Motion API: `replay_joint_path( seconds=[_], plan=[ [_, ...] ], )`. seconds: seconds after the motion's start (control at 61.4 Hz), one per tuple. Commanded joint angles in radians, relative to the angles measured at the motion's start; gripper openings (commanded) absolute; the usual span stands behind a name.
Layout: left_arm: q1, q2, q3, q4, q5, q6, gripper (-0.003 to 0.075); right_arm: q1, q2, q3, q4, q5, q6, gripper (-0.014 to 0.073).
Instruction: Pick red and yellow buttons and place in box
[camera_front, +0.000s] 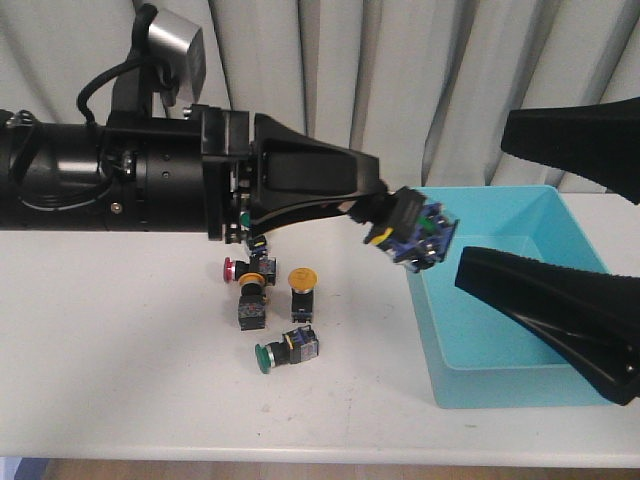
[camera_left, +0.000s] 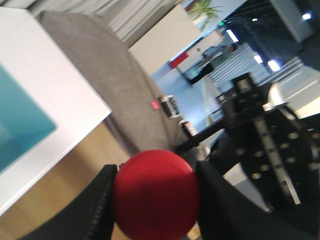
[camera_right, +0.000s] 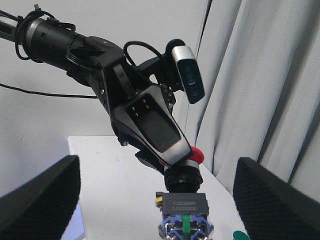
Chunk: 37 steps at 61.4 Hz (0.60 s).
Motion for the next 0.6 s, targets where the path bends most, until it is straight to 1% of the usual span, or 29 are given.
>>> replay_joint_path(
  seconds=[0.0, 0.13, 0.309, 0.375, 0.586],
  plan=[
    [-0.030, -0.033, -0.028, -0.135, 0.005, 0.028, -0.0008, -0.003, 0.003, -0.031, 0.063, 0.028, -0.009, 0.0594],
    [-0.059, -0.033, -0.028, -0.176, 0.008, 0.030, -0.0008, -0.003, 0.003, -0.031, 0.063, 0.046, -0.009, 0.0594],
    [-0.093, -0.033, -0.028, -0.181, 0.007, 0.030, -0.0008, -0.003, 0.003, -0.031, 0.063, 0.059, -0.009, 0.0594],
    [-0.095, -0.033, -0.028, -0.206, 0.014, 0.030, -0.0008, -0.003, 0.003, -0.031, 0.058, 0.062, -0.009, 0.0594],
    [-0.103, -0.034, -0.069, -0.205, 0.012, 0.029, -0.0008, -0.003, 0.022, -0.031, 0.038, 0.060, 0.008, 0.0594]
  ],
)
